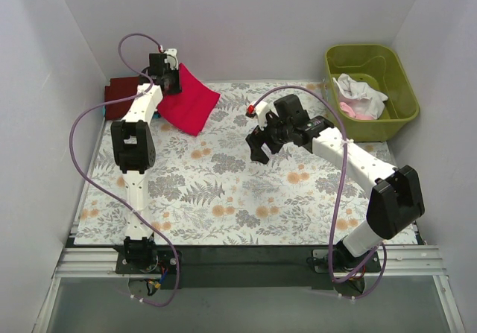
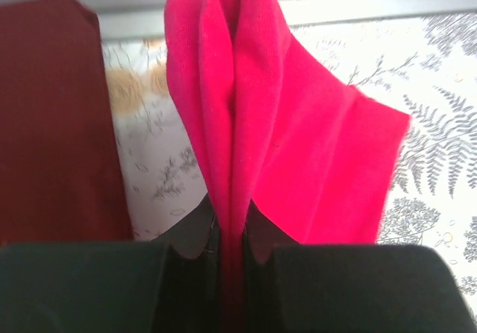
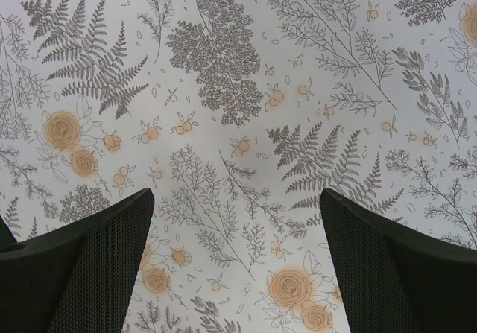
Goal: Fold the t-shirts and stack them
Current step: Neatly place the folded tshirt to the corner
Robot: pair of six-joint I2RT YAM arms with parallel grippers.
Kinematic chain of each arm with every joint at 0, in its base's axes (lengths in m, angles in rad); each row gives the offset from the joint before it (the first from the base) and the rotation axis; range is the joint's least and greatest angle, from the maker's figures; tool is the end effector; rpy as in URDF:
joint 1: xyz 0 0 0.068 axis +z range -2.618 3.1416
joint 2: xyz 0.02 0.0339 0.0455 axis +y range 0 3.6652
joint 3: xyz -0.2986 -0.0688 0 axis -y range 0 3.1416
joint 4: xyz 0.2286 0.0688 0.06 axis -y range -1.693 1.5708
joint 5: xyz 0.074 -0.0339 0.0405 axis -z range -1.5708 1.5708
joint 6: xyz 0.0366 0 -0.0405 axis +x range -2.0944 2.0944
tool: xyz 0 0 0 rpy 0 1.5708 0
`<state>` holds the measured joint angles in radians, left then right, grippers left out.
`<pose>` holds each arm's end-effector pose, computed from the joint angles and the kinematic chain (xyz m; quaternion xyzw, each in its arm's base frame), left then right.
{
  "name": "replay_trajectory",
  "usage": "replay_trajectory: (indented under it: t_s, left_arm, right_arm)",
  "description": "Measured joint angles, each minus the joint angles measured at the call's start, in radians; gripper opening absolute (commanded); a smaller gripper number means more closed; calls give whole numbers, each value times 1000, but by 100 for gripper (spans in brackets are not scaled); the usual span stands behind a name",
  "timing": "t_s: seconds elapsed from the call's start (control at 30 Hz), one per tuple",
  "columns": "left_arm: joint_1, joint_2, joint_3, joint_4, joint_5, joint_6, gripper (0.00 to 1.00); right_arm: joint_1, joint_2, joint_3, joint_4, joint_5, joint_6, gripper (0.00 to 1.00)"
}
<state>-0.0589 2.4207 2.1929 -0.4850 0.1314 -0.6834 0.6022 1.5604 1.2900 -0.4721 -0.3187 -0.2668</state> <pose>0.5627 -0.0380 0.2453 -0.2528 0.8719 -0.2062 0.3651 0.2682 0.1983 0.3353 -0.4384 0.7930 0.2095 0.3675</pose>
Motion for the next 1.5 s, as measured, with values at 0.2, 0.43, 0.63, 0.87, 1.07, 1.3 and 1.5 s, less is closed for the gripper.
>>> replay_trajectory:
  t_s: [0.2,0.43,0.63,0.87,1.07,1.3,1.5]
  left_arm:
    - [0,0,83,7,-4,53,0]
    - [7,-1,87,24,-16,97,0]
    - [11,-13,87,27,-16,121,0]
    - [11,-51,84,29,-16,133,0]
    - [11,-138,52,31,-14,134,0]
    - [12,-192,43,51,-12,138,0]
    - [16,-192,38,40,-11,145,0]
  right_arm:
    - [0,-4,-11,-3,4,-7,98]
    - [-1,-16,-15,-2,6,-19,98]
    - [-1,-28,-29,-4,6,-21,98]
    - [-1,-30,-30,-4,6,-21,98]
    - [-1,-30,-30,-4,6,-21,98]
    - [-1,-31,-33,-4,6,-22,98]
    - [-1,-32,-51,-6,6,-24,98]
